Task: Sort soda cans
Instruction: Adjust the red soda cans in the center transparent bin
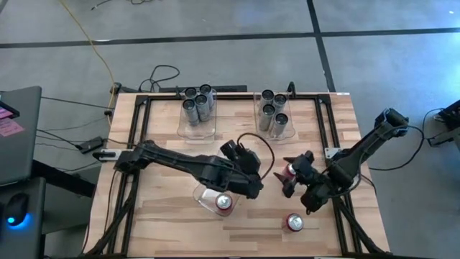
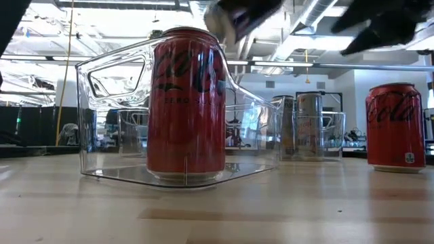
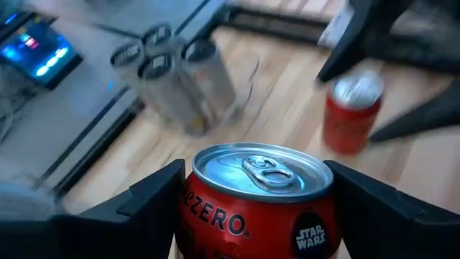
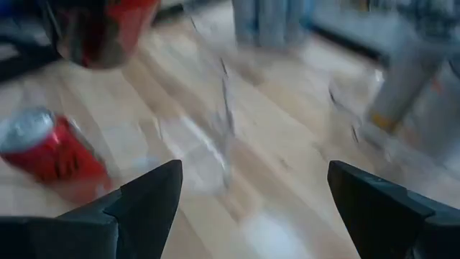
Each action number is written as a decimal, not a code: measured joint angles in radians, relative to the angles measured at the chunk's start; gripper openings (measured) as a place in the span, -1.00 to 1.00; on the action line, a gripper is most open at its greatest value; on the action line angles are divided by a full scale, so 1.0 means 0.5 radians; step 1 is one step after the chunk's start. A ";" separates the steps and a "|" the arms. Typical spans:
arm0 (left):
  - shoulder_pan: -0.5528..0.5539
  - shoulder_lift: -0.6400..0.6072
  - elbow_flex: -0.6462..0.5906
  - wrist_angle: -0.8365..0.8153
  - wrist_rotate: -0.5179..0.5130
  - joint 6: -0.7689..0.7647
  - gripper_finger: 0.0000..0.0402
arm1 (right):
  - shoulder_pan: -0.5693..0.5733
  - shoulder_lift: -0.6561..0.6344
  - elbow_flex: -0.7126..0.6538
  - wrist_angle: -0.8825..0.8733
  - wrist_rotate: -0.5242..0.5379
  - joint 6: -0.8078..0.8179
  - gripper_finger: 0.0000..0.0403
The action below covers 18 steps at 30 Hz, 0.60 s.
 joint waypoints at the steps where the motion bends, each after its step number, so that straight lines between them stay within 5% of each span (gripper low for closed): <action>1: -0.001 -0.033 0.000 0.048 0.004 0.033 0.45 | 0.001 0.000 -0.030 0.140 0.076 -0.112 0.82; 7: -0.039 -0.223 0.007 0.388 -0.006 0.275 0.45 | -0.010 0.000 -0.201 1.141 0.372 -0.928 0.82; 15: -0.080 -0.225 0.003 0.713 0.046 0.621 0.45 | -0.111 0.000 -0.374 2.207 0.115 -1.816 0.82; 18: -0.072 -0.260 0.003 0.799 0.153 0.695 0.45 | -0.183 0.000 -0.428 2.534 -0.159 -2.076 0.82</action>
